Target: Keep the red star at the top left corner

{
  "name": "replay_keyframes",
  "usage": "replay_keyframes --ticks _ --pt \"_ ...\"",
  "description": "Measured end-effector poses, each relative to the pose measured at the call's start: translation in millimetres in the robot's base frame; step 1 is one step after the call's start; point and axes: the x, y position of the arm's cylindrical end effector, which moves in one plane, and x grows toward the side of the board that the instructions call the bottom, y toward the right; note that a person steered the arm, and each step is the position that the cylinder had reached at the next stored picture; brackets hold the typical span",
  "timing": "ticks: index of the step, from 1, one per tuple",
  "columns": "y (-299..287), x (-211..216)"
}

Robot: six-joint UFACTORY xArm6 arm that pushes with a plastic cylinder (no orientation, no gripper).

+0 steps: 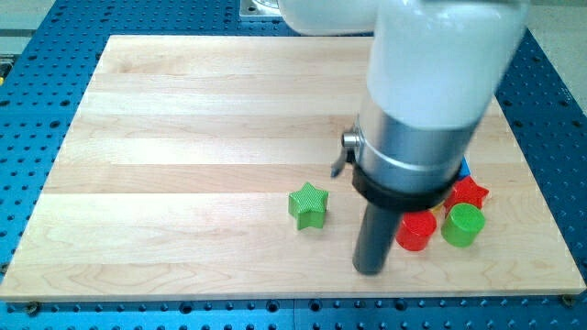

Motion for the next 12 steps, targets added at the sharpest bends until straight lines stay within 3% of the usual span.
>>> replay_keyframes --ticks 1,2,3,5,6,7,9,10,12 --pt "40 11" --pt "164 10" --pt "249 -5" --pt "112 -78" --pt "33 -77" --pt "15 -86" --pt "-105 -179" --pt "-99 -230" --pt "-64 -250"
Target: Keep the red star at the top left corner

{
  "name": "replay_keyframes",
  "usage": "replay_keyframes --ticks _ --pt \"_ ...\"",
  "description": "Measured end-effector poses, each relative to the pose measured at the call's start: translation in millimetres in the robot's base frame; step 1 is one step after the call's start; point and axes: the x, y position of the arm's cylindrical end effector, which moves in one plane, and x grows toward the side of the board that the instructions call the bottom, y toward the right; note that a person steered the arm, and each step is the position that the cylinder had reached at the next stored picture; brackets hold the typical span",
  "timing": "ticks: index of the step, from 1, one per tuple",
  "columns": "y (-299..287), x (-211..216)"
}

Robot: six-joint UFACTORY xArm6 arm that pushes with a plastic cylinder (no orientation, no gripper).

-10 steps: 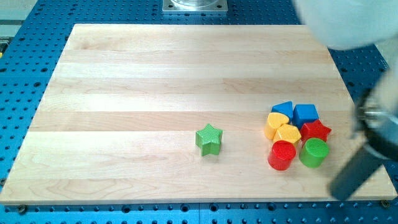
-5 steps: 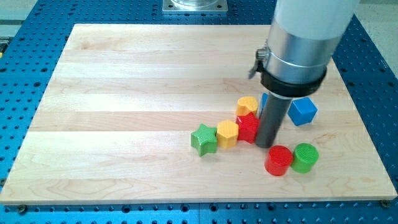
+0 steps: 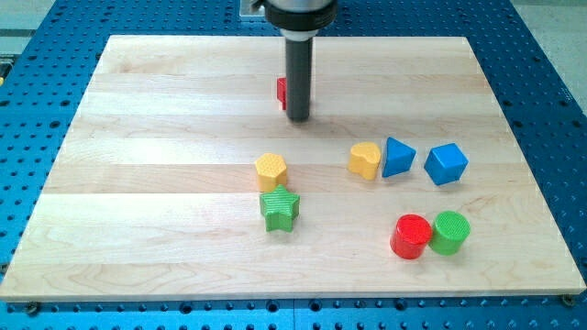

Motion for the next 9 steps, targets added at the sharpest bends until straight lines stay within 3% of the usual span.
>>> replay_keyframes --ticks 1,2,3,4,6,7,8,9 --pt "-38 -44" --pt "-29 -45" --pt "28 -30" --pt "35 -61" --pt "-143 -97" --pt "-196 -86" --pt "-238 -40" --pt "-246 -44"
